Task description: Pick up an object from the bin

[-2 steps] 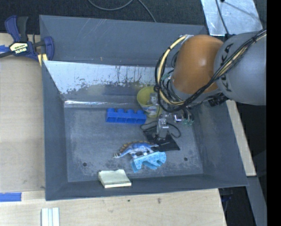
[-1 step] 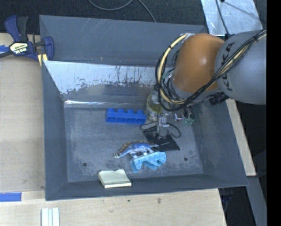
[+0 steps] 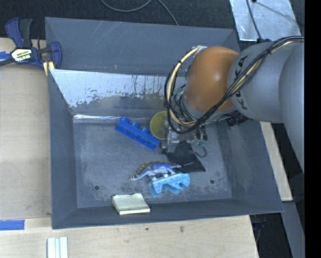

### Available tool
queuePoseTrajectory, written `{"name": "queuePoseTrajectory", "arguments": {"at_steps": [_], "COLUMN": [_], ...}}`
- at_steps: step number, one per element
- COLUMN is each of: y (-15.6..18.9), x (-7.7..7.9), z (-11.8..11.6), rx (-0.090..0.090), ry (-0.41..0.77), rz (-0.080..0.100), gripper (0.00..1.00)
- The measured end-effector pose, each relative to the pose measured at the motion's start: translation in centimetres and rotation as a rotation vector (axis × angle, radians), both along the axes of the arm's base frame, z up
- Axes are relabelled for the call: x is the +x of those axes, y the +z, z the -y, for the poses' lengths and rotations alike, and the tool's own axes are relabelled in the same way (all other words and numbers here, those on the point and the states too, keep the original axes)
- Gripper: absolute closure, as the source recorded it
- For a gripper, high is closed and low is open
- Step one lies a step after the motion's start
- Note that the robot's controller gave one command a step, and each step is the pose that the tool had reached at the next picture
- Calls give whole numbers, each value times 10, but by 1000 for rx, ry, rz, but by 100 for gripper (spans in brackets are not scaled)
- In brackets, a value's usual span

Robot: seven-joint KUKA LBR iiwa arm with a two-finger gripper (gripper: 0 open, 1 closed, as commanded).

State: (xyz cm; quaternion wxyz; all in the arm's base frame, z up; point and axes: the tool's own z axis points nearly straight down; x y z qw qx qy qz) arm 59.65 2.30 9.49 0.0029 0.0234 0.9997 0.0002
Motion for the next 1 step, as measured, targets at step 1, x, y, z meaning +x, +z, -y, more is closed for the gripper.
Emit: {"name": "queuePoseTrajectory", "arguments": {"at_steps": [1], "y": [0], "x": [0], "z": [0], "rx": [0], "ry": [0], "rz": [0], "gripper": [100]}}
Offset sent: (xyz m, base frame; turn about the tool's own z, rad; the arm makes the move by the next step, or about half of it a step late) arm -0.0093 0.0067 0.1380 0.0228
